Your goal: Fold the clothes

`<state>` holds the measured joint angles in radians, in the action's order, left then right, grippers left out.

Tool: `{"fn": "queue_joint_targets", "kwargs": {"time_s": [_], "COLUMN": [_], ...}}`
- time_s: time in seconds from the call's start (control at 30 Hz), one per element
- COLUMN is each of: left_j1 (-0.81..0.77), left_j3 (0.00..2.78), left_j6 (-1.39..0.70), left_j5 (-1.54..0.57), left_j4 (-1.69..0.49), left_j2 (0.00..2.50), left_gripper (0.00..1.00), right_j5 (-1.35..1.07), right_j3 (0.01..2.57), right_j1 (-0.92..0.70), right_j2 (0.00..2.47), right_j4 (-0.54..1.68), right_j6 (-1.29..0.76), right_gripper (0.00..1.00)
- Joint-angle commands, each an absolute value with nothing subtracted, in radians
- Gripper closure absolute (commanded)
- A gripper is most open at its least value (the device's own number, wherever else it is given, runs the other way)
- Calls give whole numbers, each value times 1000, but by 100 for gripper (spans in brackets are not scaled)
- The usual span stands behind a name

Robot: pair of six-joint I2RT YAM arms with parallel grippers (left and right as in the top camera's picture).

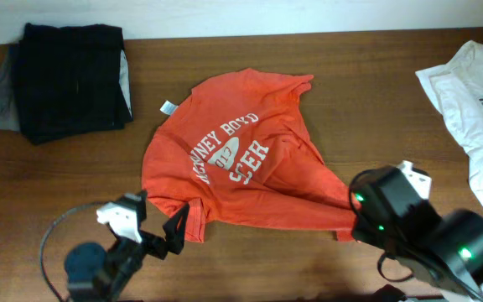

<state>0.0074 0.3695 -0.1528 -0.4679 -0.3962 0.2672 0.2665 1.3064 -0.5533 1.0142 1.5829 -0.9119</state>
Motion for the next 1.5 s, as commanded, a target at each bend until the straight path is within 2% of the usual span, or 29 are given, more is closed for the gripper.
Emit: {"fn": "queue_joint_targets", "kwargs": {"time_s": [0.0, 0.07, 0.13, 0.17, 0.27, 0.33, 0.4, 0.5, 0.57, 0.67, 0.87, 1.0, 1.07, 1.13, 1.2, 1.3, 1.4, 1.47], "left_j1": [9, 9, 9, 9, -23, -123, -236, -336, -349, -349, -390, -408, -408, -408, -405, -404, -404, -403], "left_j3": [649, 722, 725, 727, 738, 808, 862, 868, 868, 868, 868, 868, 868, 868, 868, 868, 876, 892], "left_j6": [-104, -104, -119, -119, -251, -356, -446, -525, -538, -538, -522, -523, -523, -523, -522, -522, -522, -522], "left_j5": [-441, -538, -723, -719, -496, -207, -16, -7, -59, 34, 20, 51, 89, 93, 104, 114, 113, 113], "left_j4": [-508, -522, -487, -489, -579, -779, -896, -875, -873, -854, -760, -722, -722, -719, -722, -722, -727, -744], "left_j2": [529, 640, 701, 721, 754, 820, 917, 1027, 1091, 1231, 1517, 1581, 1582, 1582, 1582, 1582, 1581, 1576], "left_gripper": [1, 1, 1, 1, 1, 1, 0, 1, 1, 1, 1, 21, 24, 37, 45, 65, 69, 61], "right_j5": [274, 274, 274, 275, 276, 283, 281, 273, 274, 274, 274, 274, 274, 275, 274, 275, 283, 285], "right_j3": [1317, 1317, 1317, 1317, 1317, 1317, 1317, 1317, 1317, 1317, 1317, 1317, 1317, 1317, 1317, 1317, 1317, 1317], "right_j1": [-548, -548, -548, -548, -548, -548, -548, -548, -548, -548, -548, -548, -548, -548, -548, -548, -548, -548], "right_j2": [1095, 1126, 1142, 1142, 1142, 1142, 1142, 1142, 1142, 1142, 1142, 1142, 1142, 1142, 1142, 1142, 1142, 1142], "right_j4": [1580, 1574, 1559, 1549, 1543, 1536, 1527, 1530, 1530, 1530, 1529, 1530, 1530, 1529, 1529, 1529, 1529, 1529], "right_j6": [-925, -925, -925, -925, -925, -925, -925, -925, -925, -925, -925, -921, -921, -921, -921, -921, -921, -921], "right_gripper": [96, 96, 96, 96, 96, 96, 96, 96, 96, 96, 96, 96, 96, 96, 96, 96, 96, 96]}}
